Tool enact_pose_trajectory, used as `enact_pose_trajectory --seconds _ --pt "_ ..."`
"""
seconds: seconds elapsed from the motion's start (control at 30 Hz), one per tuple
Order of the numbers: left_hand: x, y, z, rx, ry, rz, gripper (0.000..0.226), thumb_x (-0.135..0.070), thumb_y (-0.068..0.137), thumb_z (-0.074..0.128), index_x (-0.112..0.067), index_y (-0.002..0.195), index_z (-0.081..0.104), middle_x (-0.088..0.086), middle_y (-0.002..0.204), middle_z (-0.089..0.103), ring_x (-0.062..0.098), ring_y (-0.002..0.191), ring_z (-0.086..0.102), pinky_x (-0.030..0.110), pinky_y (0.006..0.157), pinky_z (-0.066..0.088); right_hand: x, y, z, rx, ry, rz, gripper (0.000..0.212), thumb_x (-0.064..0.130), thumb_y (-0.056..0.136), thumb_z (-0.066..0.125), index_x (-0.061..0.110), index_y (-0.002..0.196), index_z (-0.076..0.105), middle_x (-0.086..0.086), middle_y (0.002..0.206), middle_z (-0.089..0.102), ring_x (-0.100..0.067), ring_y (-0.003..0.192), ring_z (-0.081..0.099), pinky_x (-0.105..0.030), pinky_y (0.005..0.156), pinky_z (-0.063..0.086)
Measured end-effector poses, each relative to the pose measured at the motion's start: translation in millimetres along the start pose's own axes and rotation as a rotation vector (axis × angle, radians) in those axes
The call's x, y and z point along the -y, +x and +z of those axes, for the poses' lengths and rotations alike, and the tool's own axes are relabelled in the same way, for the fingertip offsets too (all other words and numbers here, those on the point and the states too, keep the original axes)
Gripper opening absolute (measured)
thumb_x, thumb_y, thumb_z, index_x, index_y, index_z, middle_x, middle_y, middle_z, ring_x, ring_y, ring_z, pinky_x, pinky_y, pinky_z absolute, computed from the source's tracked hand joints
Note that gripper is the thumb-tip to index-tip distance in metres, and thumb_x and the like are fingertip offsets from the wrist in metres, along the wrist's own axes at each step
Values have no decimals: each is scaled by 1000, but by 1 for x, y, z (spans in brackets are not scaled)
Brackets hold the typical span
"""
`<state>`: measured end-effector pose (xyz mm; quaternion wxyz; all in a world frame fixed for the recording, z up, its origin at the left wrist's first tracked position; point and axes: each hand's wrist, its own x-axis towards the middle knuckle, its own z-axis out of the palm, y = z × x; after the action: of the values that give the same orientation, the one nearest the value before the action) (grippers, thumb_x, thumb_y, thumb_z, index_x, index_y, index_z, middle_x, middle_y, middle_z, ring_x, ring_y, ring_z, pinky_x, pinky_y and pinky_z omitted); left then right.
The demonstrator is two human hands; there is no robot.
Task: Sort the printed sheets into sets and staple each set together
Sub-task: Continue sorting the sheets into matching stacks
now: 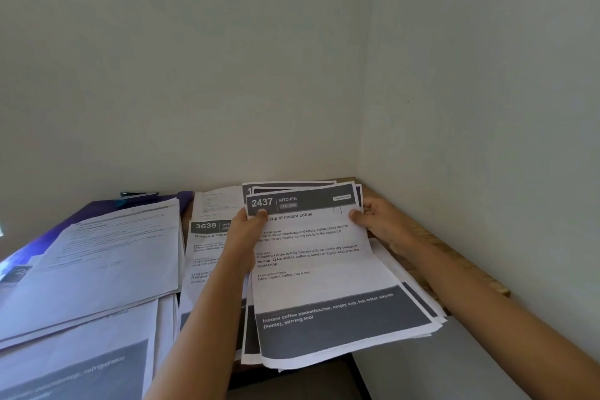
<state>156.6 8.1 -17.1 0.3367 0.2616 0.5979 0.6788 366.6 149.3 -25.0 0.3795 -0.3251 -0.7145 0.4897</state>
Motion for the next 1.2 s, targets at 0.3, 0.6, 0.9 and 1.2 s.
enact_pose_trajectory --seconds 0.3,0.6,0.9,1.2 --pt "-6 4 -9 111 64 -125 19 -22 86 71 -12 99 61 14 91 73 32 78 69 53 83 55 -4 -2 -8 95 -47 67 34 -12 83 61 7 111 64 -7 104 71 -17 93 68 -26 71 56" --pt "-3 9 -9 108 122 -109 24 -20 86 73 -9 103 60 18 94 73 36 83 70 54 79 57 -4 -7 -11 173 -222 47 34 -8 74 71 14 100 70 1 104 72 -16 99 67 -35 90 53" --pt "-2 7 -8 104 141 -55 17 -19 88 71 -12 99 60 16 95 72 31 76 69 46 69 58 0 2 -8 -59 84 16 18 12 88 66 12 106 66 -11 105 70 -20 93 67 -39 88 55" --pt "-2 5 -8 68 136 -42 16 -19 89 69 -16 96 56 13 93 71 31 76 69 45 67 58 4 -8 -15 180 -205 -181 5 2 84 69 6 87 71 -6 96 72 -14 92 66 -26 86 52"
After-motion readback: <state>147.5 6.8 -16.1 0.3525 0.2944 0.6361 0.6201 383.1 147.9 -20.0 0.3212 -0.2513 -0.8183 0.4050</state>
